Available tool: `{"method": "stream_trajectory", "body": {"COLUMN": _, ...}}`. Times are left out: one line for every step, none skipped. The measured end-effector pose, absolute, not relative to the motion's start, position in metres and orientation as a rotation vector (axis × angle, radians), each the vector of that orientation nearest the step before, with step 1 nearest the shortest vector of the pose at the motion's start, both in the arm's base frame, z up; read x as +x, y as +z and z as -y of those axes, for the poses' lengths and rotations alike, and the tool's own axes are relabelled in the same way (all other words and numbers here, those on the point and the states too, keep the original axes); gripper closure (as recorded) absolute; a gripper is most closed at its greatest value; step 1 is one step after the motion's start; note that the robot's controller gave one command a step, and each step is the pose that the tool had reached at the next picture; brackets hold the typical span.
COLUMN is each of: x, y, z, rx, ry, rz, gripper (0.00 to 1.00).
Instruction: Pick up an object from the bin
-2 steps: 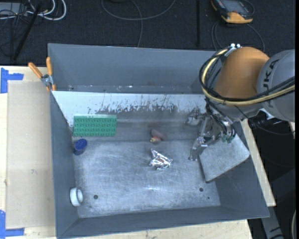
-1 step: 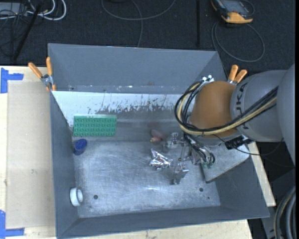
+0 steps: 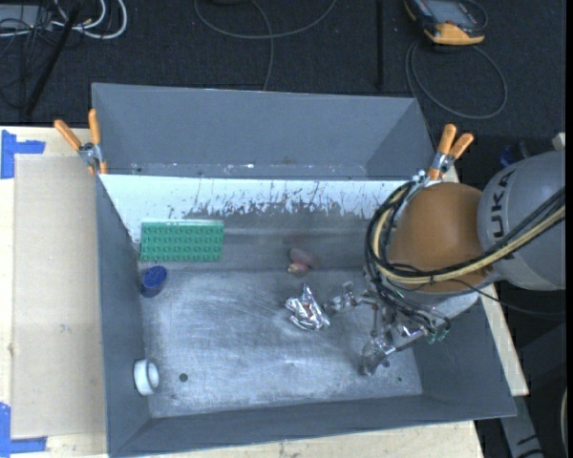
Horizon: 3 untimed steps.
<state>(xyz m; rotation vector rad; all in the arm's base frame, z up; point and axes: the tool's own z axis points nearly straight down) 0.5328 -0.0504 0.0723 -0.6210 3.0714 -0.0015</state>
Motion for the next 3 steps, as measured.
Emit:
{"method": "stream_trajectory", "body": {"x": 0.5759, "y": 0.138, "z": 0.0116, "rx": -0.363, "ry": 0.002, "rz": -3.114, "gripper": 0.0}}
{"method": "stream_trajectory", "body": {"x": 0.5743, "y": 0.1358, "z": 0.0122, "rx": -0.365, "ry": 0.001, "rz": -3.119, "gripper": 1.0}}
{"method": "stream_trajectory", "body": {"x": 0.5743, "y": 0.1358, "z": 0.0122, "rx": -0.365, "ry": 0.001, "rz": -3.119, "gripper": 0.0}}
